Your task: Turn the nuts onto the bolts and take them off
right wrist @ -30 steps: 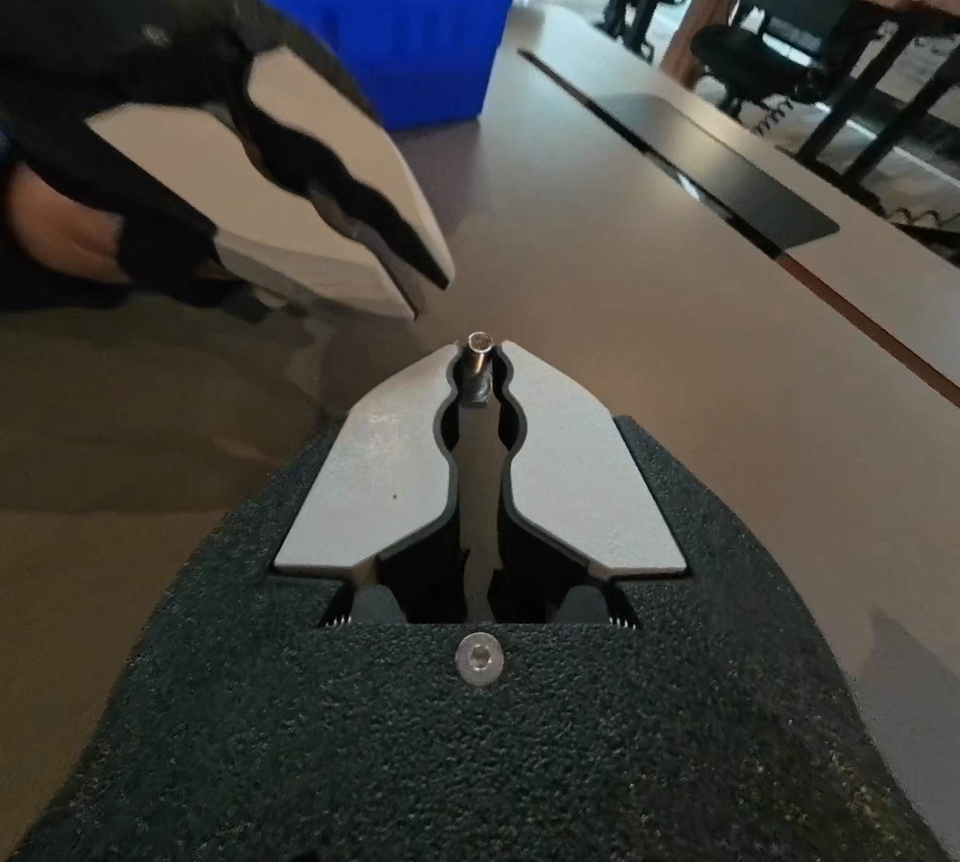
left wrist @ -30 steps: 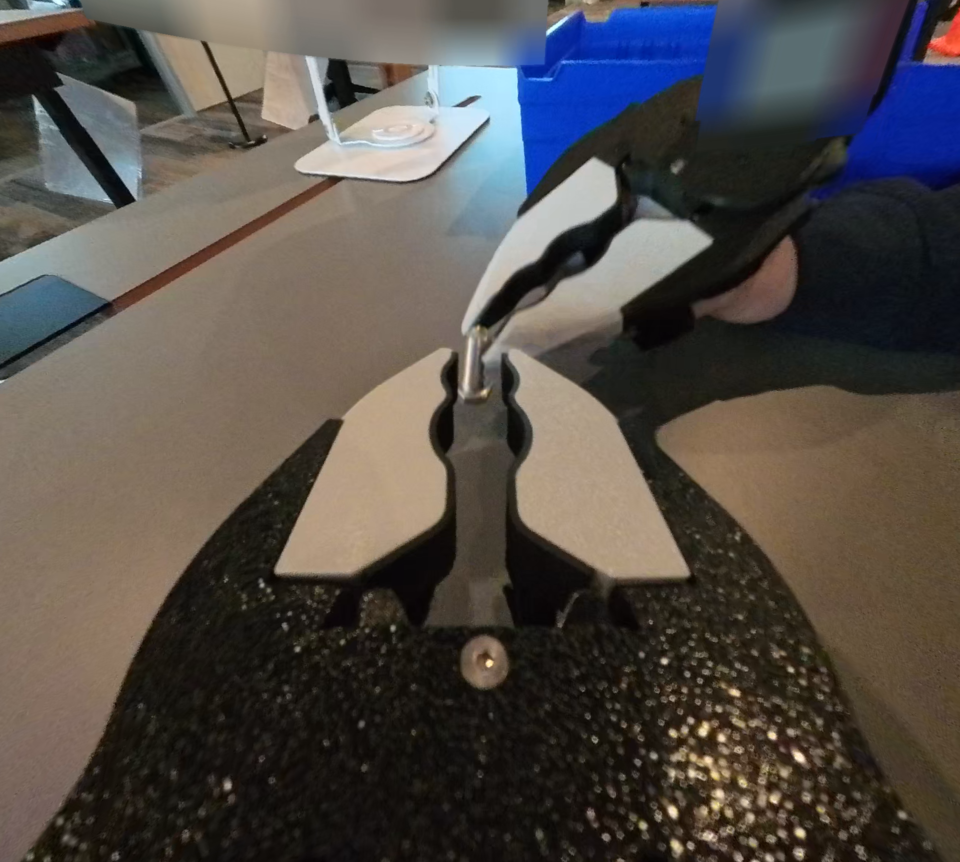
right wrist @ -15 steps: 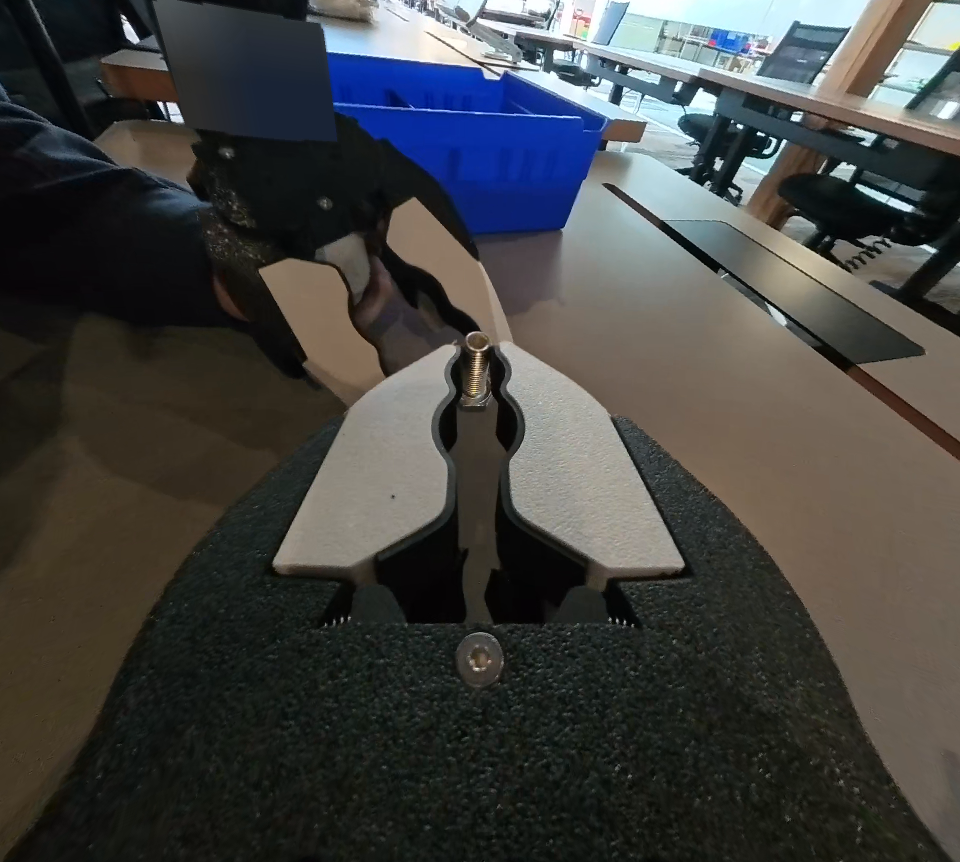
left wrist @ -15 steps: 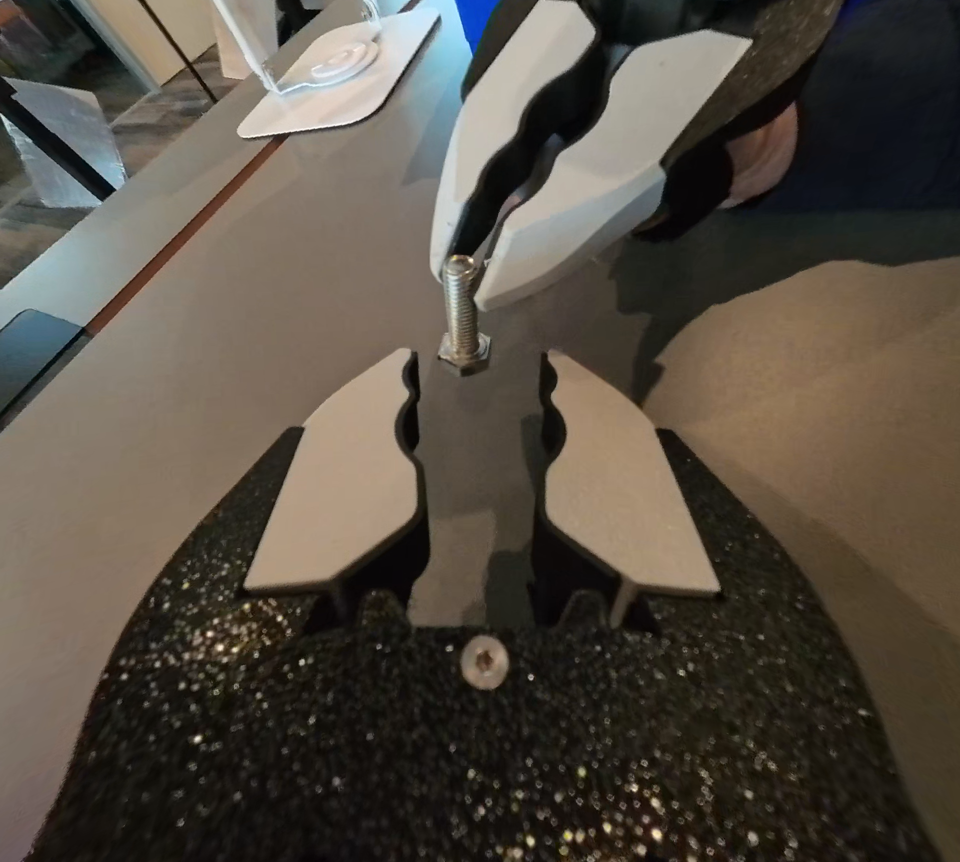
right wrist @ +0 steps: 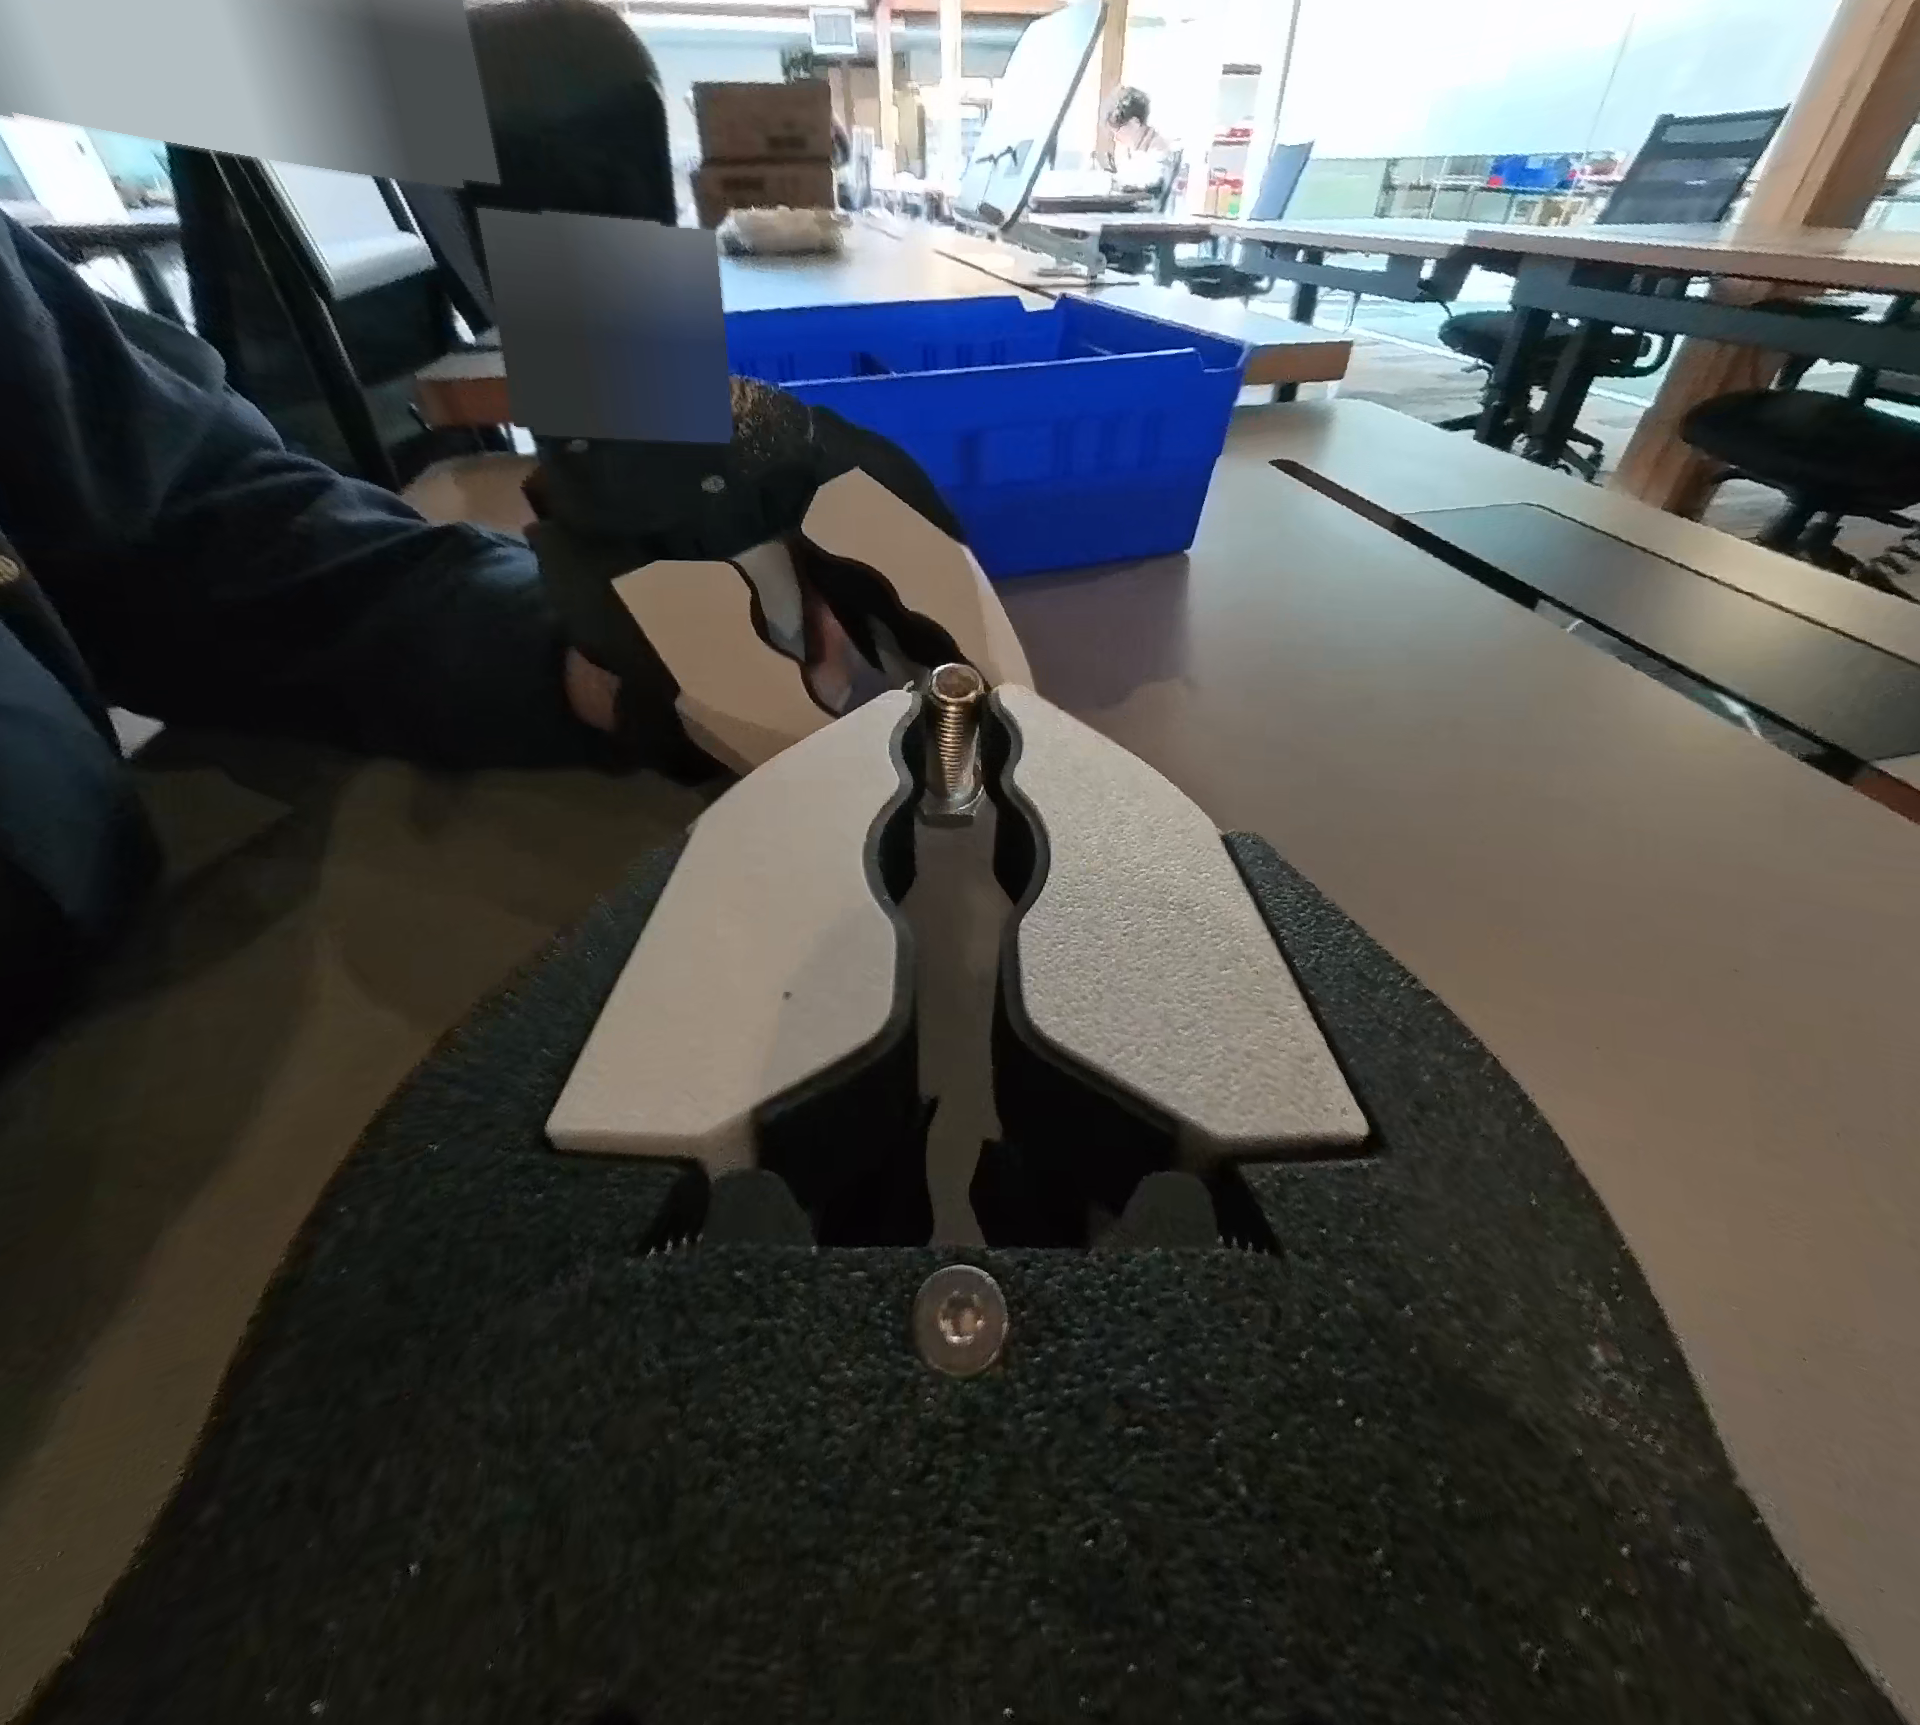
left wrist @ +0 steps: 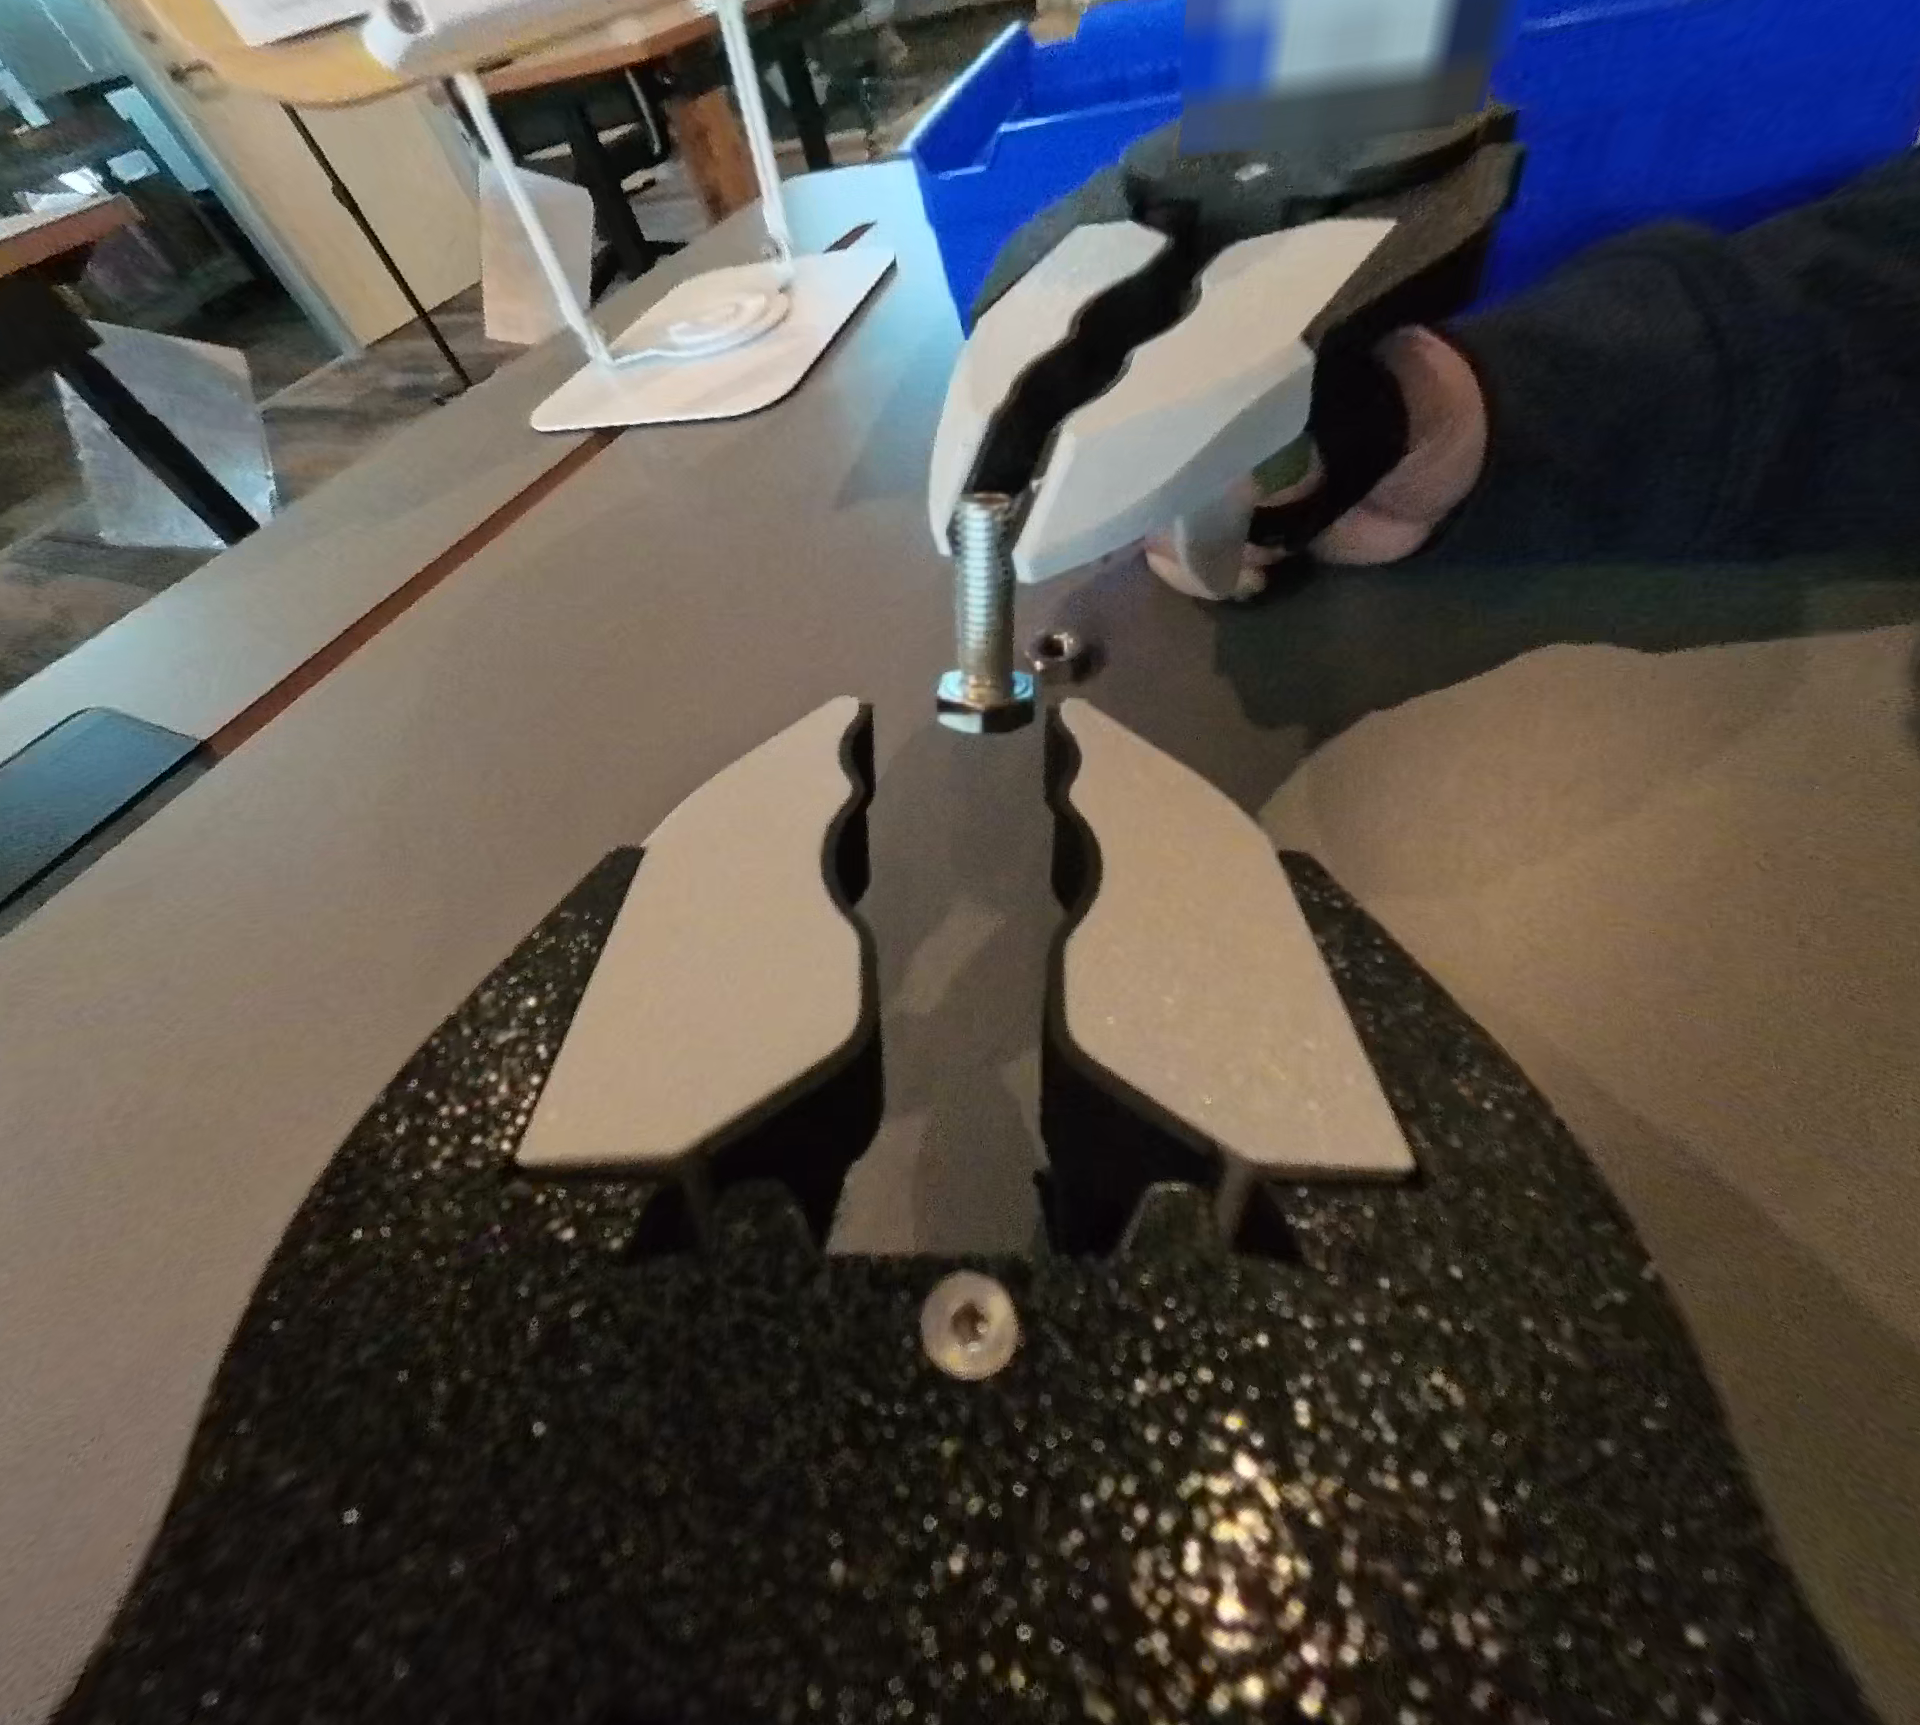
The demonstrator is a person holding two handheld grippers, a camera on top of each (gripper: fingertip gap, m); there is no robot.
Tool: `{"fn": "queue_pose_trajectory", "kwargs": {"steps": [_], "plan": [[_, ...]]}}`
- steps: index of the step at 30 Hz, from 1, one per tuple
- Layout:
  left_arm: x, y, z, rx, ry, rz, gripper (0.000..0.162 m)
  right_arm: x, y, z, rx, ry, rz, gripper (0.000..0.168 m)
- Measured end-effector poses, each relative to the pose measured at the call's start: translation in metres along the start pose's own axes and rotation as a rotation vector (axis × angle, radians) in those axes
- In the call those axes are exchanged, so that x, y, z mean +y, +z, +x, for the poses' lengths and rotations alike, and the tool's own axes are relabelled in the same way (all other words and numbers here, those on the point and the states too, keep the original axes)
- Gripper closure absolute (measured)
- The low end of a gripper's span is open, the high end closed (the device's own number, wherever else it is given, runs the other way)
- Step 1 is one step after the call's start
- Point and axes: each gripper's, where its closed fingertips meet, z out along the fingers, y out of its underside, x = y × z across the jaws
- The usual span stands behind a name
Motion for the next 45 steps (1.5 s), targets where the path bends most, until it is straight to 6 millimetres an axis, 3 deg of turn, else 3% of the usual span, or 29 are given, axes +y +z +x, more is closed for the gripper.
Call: {"fn": "queue_pose_trajectory", "kwargs": {"steps": [18,34,45], "plan": [[-0.0098,-0.0049,0.0015,0.026,-0.002,0.081,0.131,-0.0092,0.0033,-0.0091,-0.022,0.050,0.071,0.159],[-0.0094,-0.0042,0.0062,0.045,0.026,0.078,0.144,-0.0091,0.0033,-0.0080,-0.018,0.054,0.070,0.159],[-0.0085,-0.0032,0.0064,0.040,0.033,0.071,0.145,-0.0086,0.0030,-0.0073,-0.018,0.052,0.066,0.159]]}}
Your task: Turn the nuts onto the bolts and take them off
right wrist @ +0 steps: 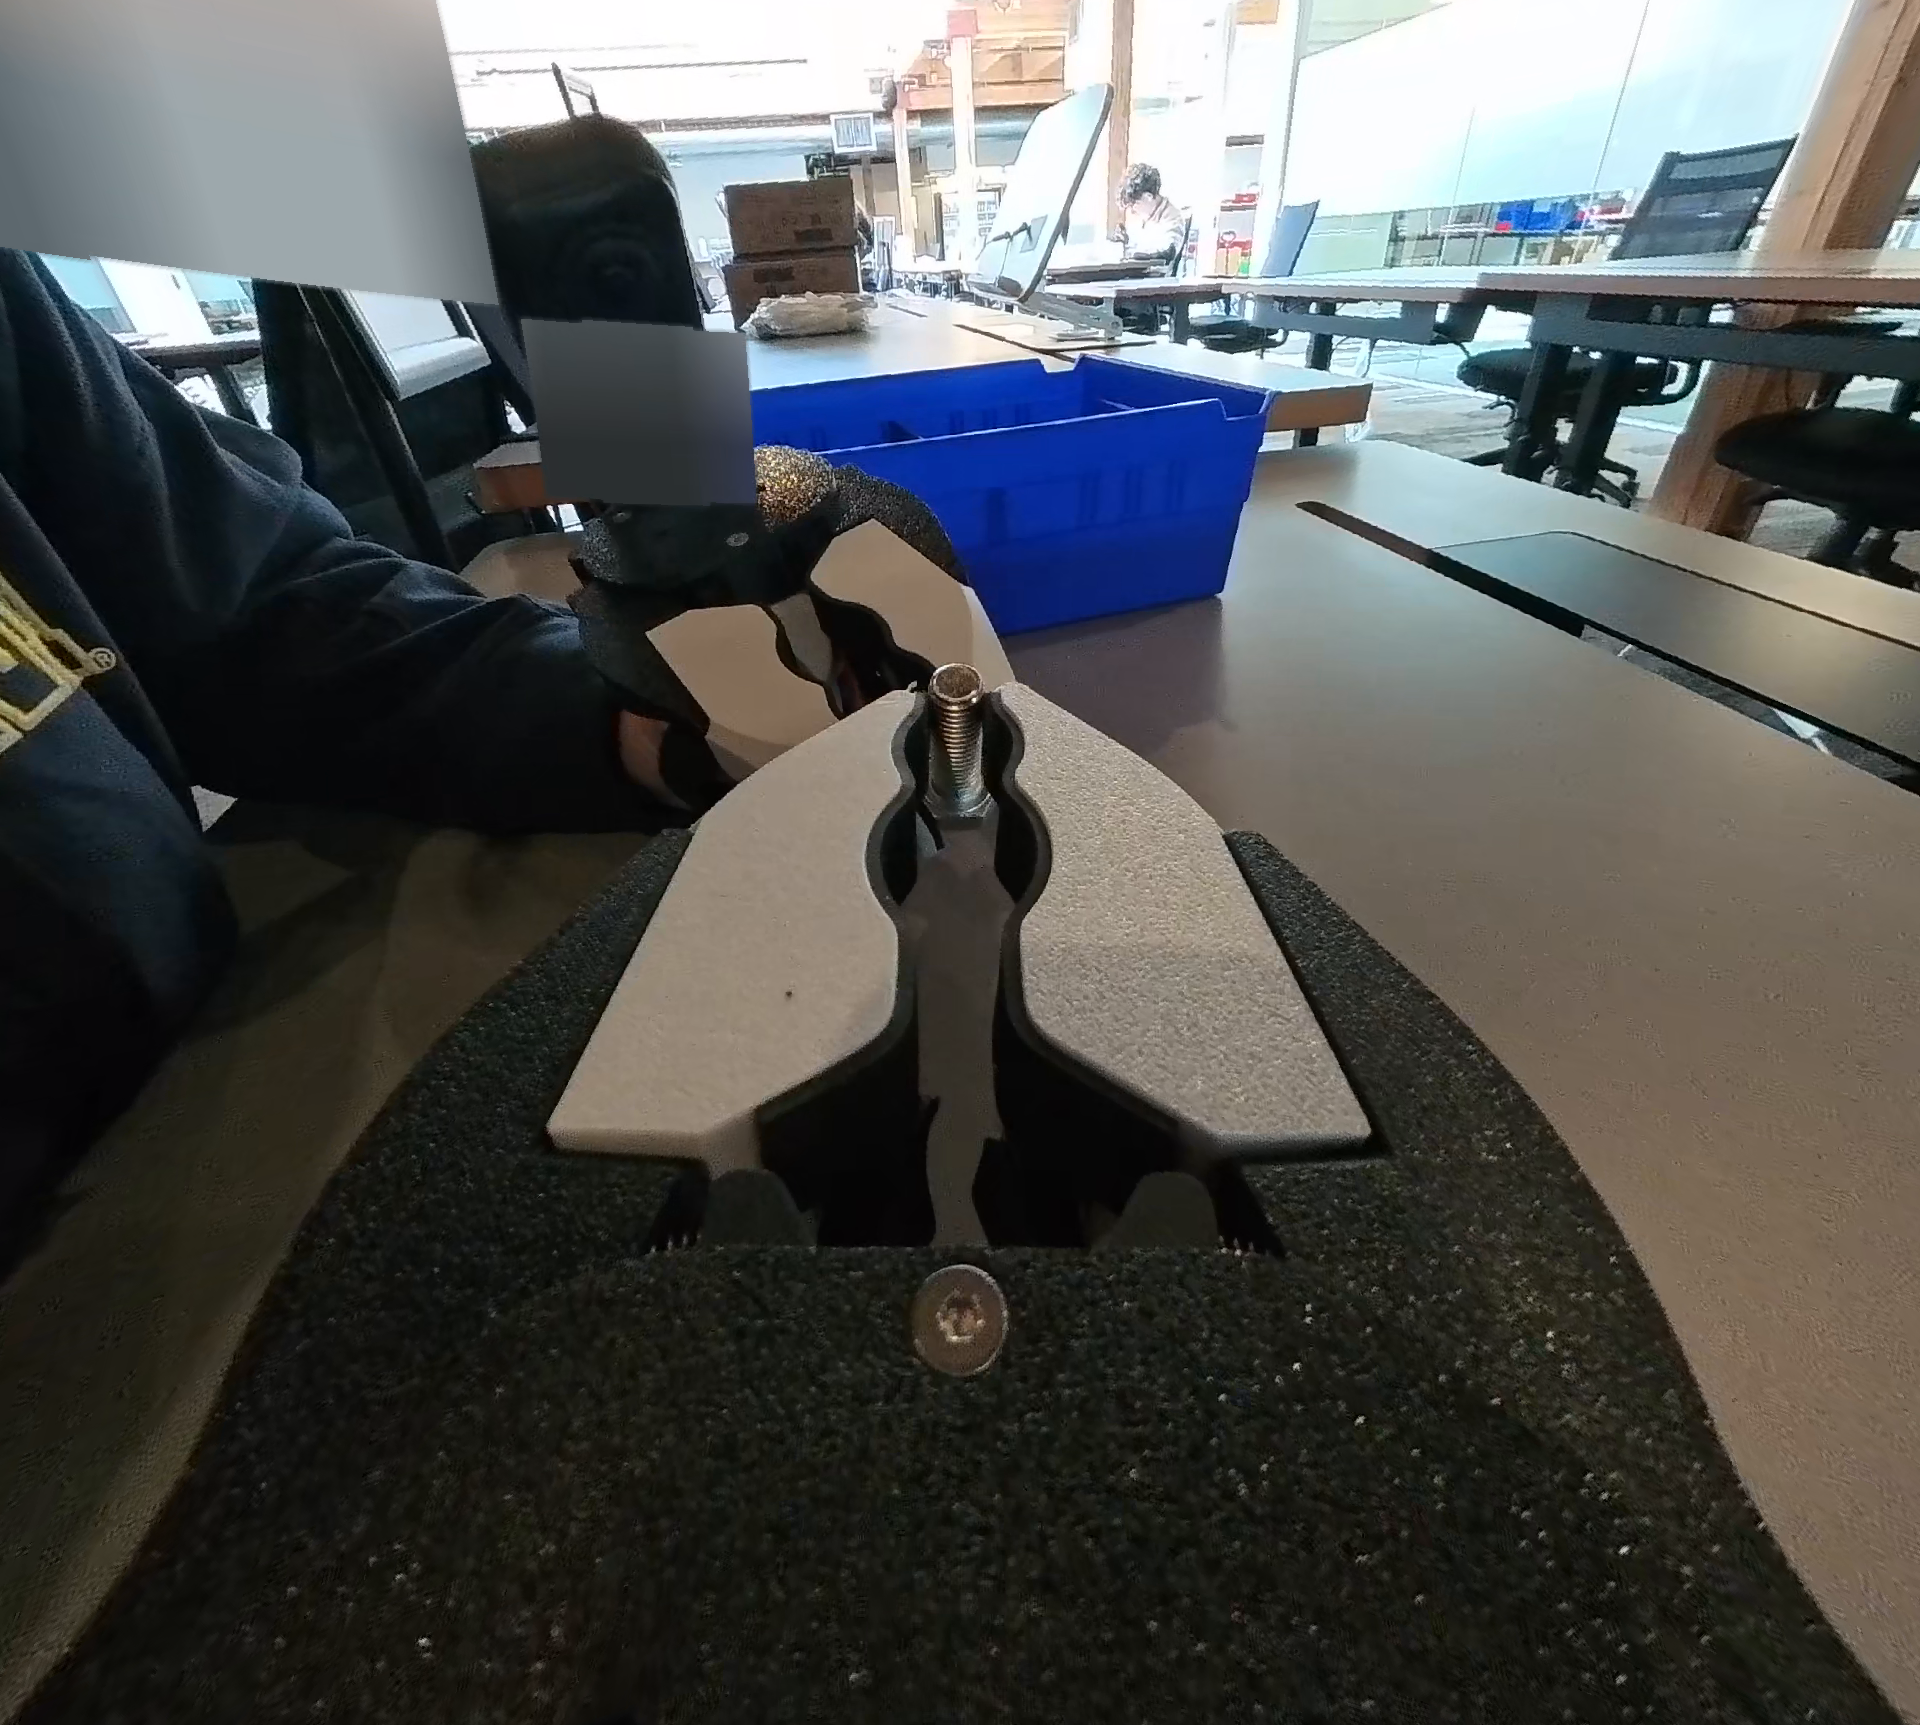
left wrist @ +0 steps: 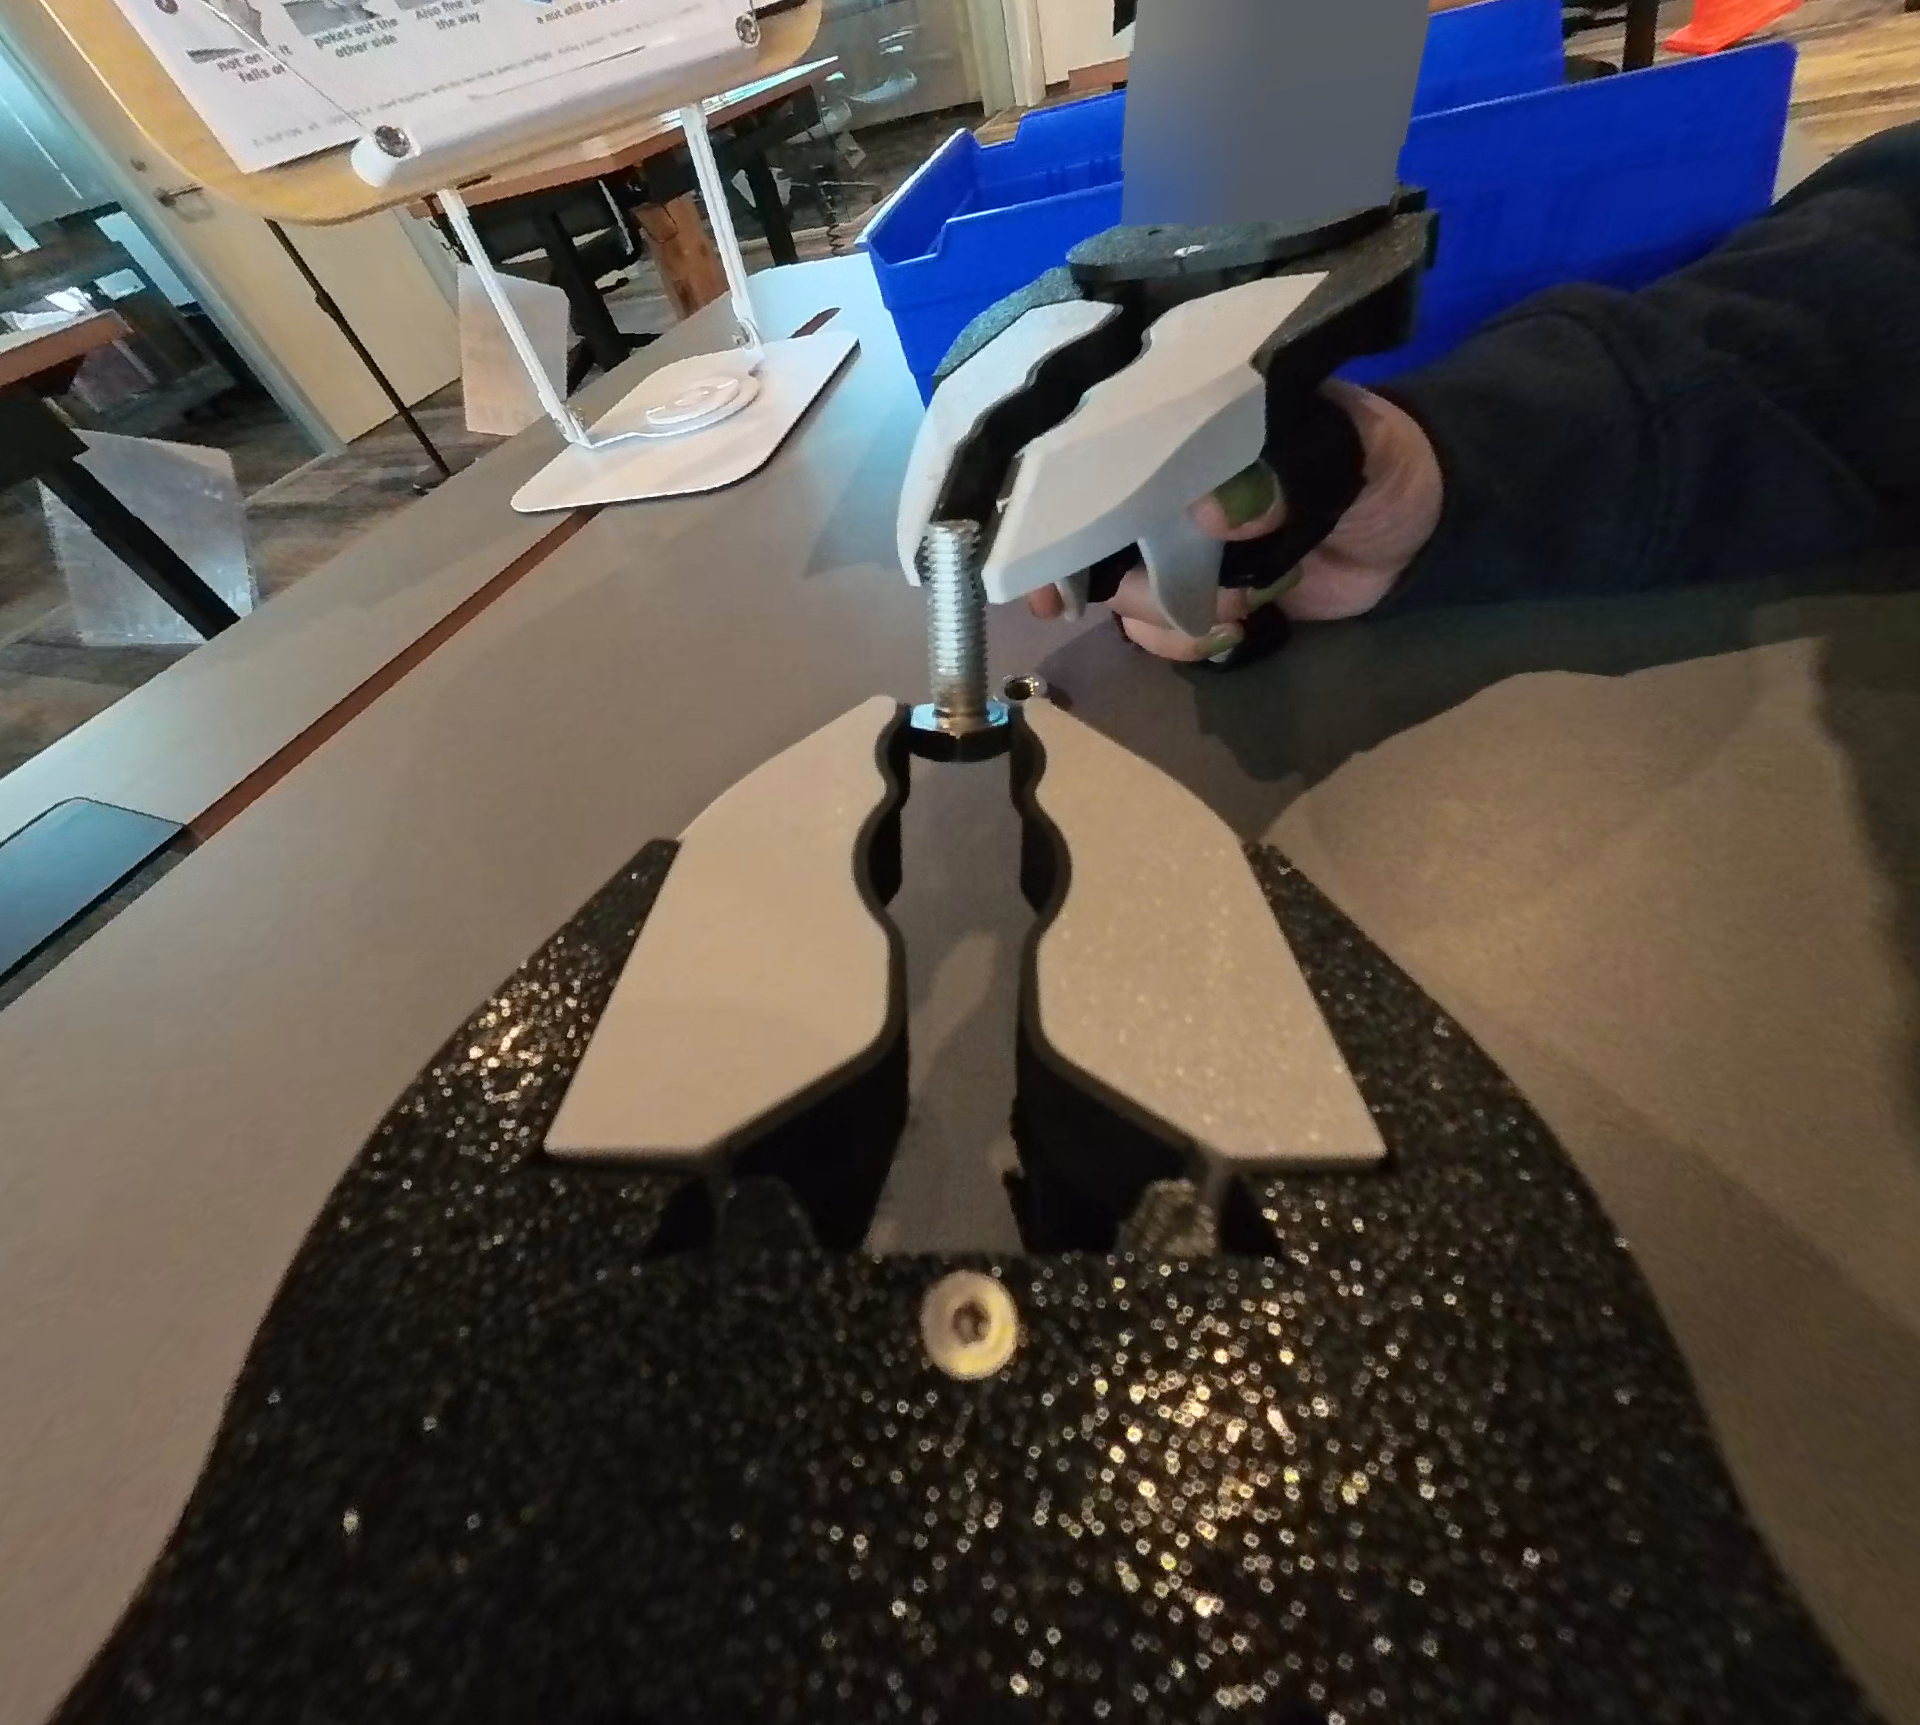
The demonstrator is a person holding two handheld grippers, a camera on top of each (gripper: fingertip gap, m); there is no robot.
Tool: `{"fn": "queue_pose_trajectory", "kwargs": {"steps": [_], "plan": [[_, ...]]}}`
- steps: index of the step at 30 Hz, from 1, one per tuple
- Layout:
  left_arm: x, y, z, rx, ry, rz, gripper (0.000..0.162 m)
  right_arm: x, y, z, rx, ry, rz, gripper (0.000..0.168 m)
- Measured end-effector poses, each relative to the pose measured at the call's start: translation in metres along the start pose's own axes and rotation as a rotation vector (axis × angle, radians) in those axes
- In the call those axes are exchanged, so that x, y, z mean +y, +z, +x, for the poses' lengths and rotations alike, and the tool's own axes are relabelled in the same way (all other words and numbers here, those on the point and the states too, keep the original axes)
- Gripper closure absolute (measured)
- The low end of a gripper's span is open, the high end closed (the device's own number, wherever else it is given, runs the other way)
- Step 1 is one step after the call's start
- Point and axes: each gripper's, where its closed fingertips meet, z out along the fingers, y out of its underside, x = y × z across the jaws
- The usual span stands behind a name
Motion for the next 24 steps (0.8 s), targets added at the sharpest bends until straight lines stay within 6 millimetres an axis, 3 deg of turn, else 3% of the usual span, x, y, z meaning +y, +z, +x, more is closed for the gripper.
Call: {"fn": "queue_pose_trajectory", "kwargs": {"steps": [14,16,17,19,24], "plan": [[-0.002,-0.001,0.000,0.017,-0.014,0.017,0.145,-0.002,-0.002,0.000,-0.006,0.001,0.019,0.159],[0.000,0.000,0.000,0.012,-0.009,-0.001,0.145,-0.009,-0.007,0.002,0.015,-0.022,0.078,0.145],[0.000,0.000,0.000,0.011,-0.005,-0.003,0.145,-0.015,-0.011,0.008,0.066,-0.037,0.125,0.135],[0.000,-0.001,0.001,0.011,0.000,0.003,0.145,-0.018,-0.024,0.028,0.203,-0.052,0.144,0.130],[-0.003,-0.002,-0.001,0.017,-0.026,0.025,0.145,0.010,-0.057,0.058,0.470,-0.077,-0.109,0.122]]}}
